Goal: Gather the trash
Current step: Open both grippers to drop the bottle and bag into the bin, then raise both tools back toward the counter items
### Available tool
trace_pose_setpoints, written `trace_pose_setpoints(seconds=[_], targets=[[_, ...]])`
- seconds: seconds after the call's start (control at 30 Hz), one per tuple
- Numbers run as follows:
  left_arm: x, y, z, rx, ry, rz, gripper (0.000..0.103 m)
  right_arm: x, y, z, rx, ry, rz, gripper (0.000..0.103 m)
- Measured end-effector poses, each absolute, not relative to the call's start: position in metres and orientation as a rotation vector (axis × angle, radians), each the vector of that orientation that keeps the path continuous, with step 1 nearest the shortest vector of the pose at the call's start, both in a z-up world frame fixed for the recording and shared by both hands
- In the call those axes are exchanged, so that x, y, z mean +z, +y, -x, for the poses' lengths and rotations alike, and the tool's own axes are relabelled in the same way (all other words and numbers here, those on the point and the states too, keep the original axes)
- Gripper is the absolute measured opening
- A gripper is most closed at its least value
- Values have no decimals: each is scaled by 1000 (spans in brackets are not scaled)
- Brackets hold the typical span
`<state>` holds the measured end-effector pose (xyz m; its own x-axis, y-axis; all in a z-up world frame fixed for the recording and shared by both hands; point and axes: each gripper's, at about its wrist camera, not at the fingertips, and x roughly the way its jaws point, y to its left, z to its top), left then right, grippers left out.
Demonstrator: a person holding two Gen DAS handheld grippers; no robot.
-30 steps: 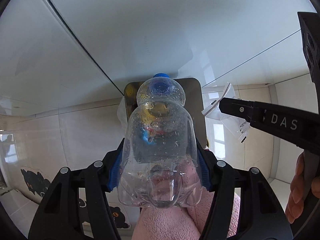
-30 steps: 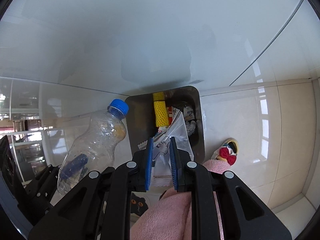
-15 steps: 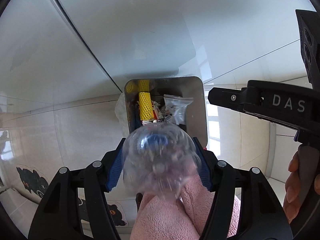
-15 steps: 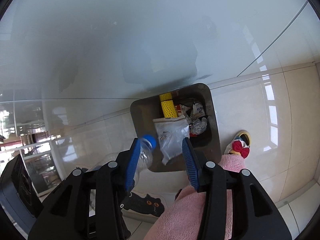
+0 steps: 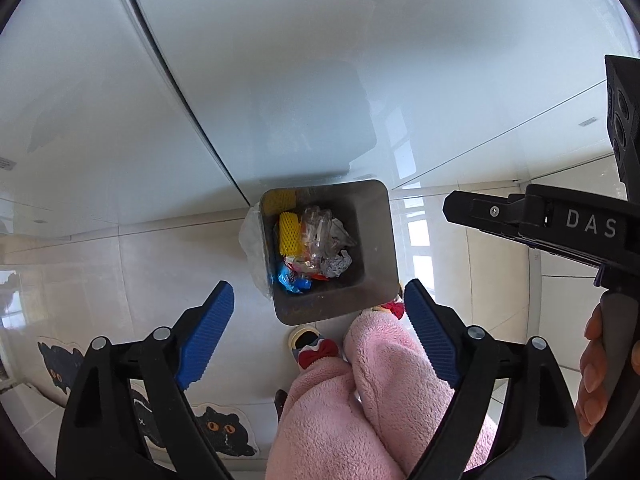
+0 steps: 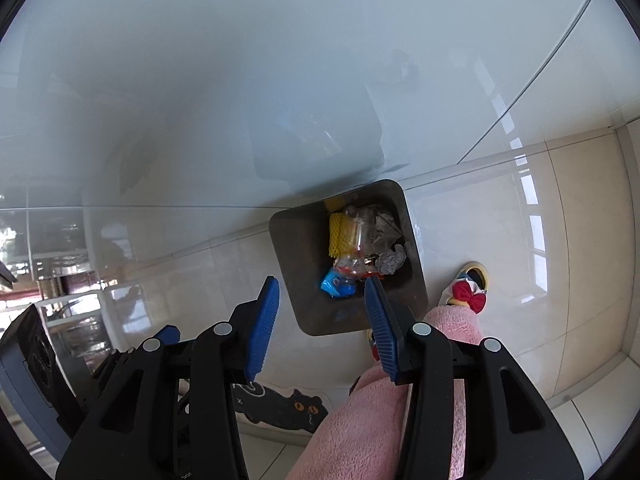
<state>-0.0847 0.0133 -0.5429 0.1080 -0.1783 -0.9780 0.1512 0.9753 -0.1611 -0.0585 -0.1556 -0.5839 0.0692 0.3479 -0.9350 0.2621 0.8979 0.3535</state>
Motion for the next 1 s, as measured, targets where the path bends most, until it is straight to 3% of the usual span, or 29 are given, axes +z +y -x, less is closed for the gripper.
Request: trace_pose_setpoints(seconds=[0.1, 0.17, 0.3, 0.47, 0.73, 1.0], targets=[[-510, 17, 91, -251, 1413, 26, 93, -555, -159, 65, 79, 1493, -500, 48], [-483, 18, 96, -256, 1387, 33, 95, -528, -165, 71, 84, 1465, -500, 57], [-425, 18, 103, -279, 1303, 49, 95, -464, -179, 86, 100, 1365, -475, 65], [-363, 14, 98, -271, 1197, 64, 95, -380, -204, 104, 82, 1187, -379, 86], [-279, -12, 60, -287, 1048, 32, 95, -301, -248, 90, 45, 992, -364, 86], [-246, -42, 1, -281, 974, 14, 95, -264, -272, 32, 60, 904, -316, 86]])
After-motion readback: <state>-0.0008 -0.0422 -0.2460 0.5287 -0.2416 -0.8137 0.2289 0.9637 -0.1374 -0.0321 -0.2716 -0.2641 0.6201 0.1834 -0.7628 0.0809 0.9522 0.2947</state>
